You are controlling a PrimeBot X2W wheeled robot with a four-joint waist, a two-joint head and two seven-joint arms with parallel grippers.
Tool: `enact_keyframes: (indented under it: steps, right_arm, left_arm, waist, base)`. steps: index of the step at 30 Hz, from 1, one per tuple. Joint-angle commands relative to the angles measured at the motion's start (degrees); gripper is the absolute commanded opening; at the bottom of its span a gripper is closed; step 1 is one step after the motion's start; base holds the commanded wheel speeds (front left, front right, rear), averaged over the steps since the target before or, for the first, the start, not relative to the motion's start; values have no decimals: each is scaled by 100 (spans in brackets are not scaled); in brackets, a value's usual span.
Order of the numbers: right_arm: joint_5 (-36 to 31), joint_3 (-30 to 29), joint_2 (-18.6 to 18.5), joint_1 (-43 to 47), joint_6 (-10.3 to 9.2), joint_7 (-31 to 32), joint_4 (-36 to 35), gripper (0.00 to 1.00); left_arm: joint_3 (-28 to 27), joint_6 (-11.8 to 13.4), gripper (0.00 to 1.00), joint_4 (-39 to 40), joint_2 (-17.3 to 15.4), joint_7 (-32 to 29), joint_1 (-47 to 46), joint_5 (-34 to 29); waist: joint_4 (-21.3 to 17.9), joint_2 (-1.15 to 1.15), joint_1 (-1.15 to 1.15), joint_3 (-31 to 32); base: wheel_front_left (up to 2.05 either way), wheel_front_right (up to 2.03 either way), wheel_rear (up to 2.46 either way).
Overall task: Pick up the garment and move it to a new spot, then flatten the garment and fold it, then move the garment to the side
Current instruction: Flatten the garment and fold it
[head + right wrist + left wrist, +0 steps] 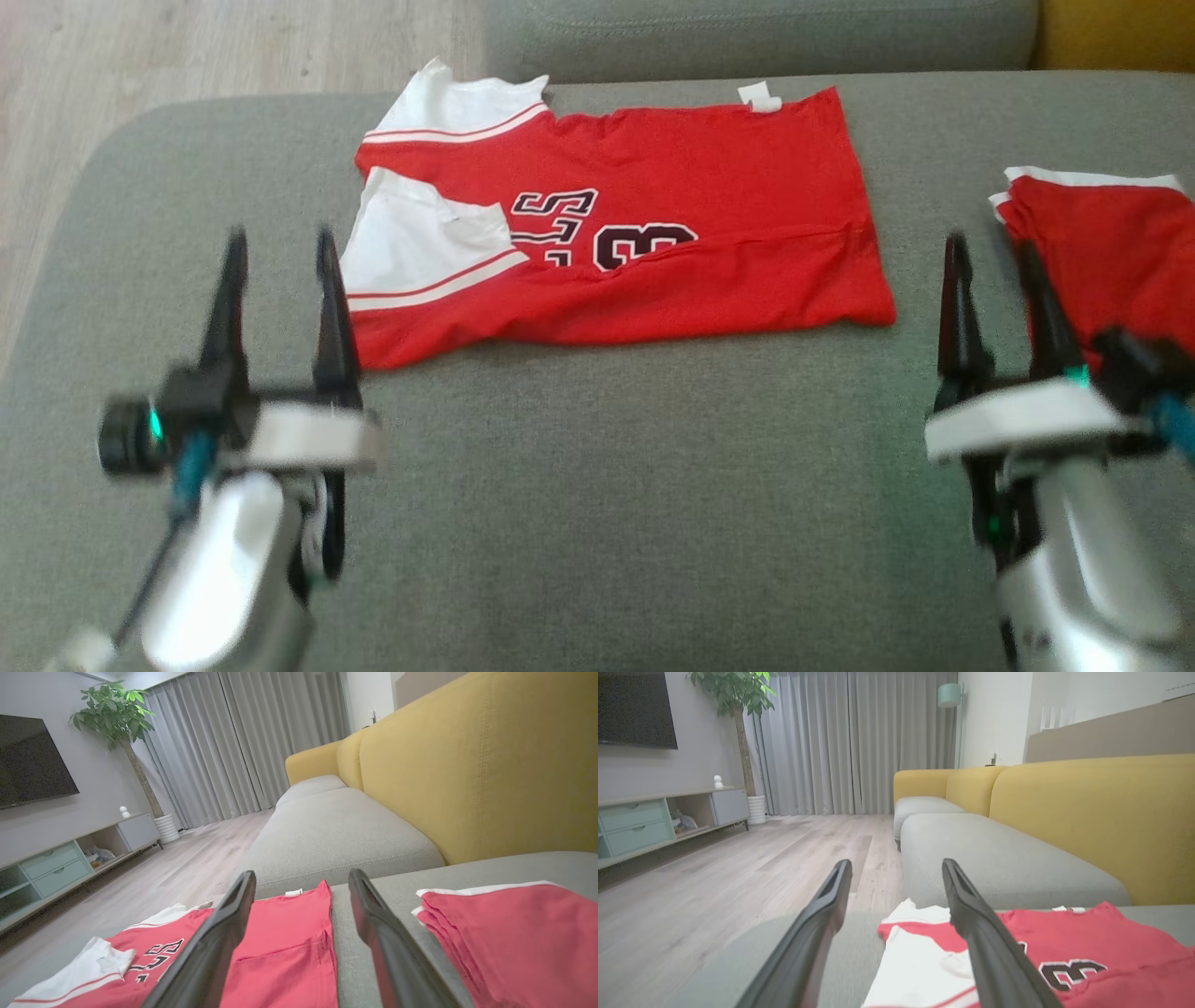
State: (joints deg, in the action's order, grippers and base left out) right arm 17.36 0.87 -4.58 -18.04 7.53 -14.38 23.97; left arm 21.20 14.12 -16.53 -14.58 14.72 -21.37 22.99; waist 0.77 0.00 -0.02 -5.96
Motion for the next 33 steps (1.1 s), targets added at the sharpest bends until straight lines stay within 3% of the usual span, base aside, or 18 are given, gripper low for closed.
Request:
enact_keyframes:
  steps: [1,4,8,17,25,33]
  right_arm:
    - [-148,54,70,5,-4,-61,-381,100]
    - [-306,-45,157,489,-4,-62,-683,100]
    - [-20,94,167,690,-4,-62,-876,100]
    - [8,274,169,463,-4,-62,-1032,100]
    - [49,429,169,382,-4,-62,-1031,100]
    - [111,428,169,347,-4,-62,-1064,100]
  left_arm:
    - [-329,7,100,229,-84,27,-73,-83]
    - [-508,-37,100,272,32,27,356,-224]
    - [-704,-182,100,234,125,28,541,-396]
    - [-644,-529,100,-775,143,-249,15,-516]
    - [-562,-617,100,-2077,59,-805,-712,-511]
    - [-603,-479,100,-2946,-5,-991,-1048,-475]
  waist:
    - [-24,0,2,28]
    - [-58,0,2,61]
    - [-118,0,2,2]
    - [-282,0,2,-456]
    - [-456,0,2,-886]
    - [-578,0,2,-998]
  base:
    - [0,0,0]
    - [0,0,0]
    - [0,0,0]
    - [0,0,0]
    - [0,0,0]
    - [0,0,0]
